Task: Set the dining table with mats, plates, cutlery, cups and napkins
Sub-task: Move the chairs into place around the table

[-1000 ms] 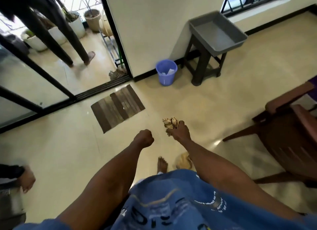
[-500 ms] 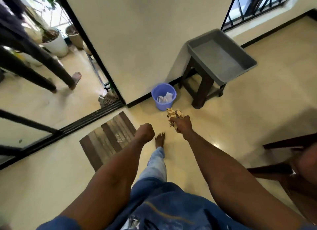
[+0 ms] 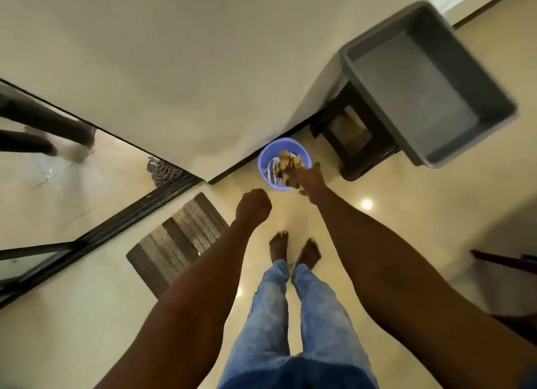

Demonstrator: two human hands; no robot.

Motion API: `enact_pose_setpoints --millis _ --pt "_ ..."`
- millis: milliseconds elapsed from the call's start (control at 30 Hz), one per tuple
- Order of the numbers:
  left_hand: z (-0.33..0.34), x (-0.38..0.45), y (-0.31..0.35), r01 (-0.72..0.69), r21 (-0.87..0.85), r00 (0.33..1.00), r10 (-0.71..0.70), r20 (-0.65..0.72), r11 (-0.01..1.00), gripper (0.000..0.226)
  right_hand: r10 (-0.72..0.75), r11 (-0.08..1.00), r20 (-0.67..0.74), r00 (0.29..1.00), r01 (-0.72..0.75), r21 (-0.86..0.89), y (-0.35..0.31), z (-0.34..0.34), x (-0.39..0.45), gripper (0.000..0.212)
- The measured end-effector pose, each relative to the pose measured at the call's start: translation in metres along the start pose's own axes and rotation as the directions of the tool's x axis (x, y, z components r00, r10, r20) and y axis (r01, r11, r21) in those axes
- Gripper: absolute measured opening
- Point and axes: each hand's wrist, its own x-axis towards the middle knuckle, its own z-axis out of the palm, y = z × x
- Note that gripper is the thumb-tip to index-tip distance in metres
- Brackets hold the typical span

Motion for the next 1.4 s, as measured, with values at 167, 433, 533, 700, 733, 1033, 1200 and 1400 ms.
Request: enact_pose_setpoints --millis 167,433,533,700,733,1033,1200,1400 --pt "-0.010 0.017 -0.013 0.056 0.011 0.998 -0.056 0.028 0.998 0.025 -0.145 0.935 -0.035 0.989 0.125 -0.332 -0.009 0.009 0.011 0.085" --pt "-0.027 -0.024 0.015 -0.015 0.048 1.000 0.015 0.006 0.999 0.023 -0.420 0.700 0.005 0.907 0.328 -0.634 0.010 -0.005 -0.074 0.016" --pt "-0.021 -0.057 0.018 -0.068 0.085 0.997 0.069 -0.014 0.994 0.020 -0.478 0.667 -0.013 0.878 0.354 -0.656 0.028 -0.013 -0.110 0.019" --pt "0.008 -0.134 0.008 -0.156 0.141 0.985 0.166 -0.058 0.978 0.019 -0.532 0.653 -0.036 0.846 0.384 -0.653 0.089 -0.028 -0.181 0.029" --pt "0.020 -0.157 0.003 -0.173 0.155 0.981 0.184 -0.059 0.973 0.018 -0.535 0.653 -0.039 0.844 0.384 -0.653 0.111 -0.033 -0.198 0.030" --pt "0.123 -0.345 -0.049 -0.323 0.313 0.946 0.309 0.092 0.893 0.021 -0.511 0.674 -0.141 0.848 0.293 -0.679 0.300 -0.077 -0.340 0.030" --pt "0.176 -0.419 -0.075 -0.424 0.328 0.904 0.373 0.209 0.844 0.022 -0.402 0.777 -0.249 0.881 0.185 -0.602 0.406 -0.100 -0.395 0.027" --pt "0.223 -0.483 -0.116 -0.498 0.361 0.861 0.402 0.311 0.789 0.024 -0.253 0.870 -0.385 0.887 0.035 -0.491 0.512 -0.118 -0.459 0.026"
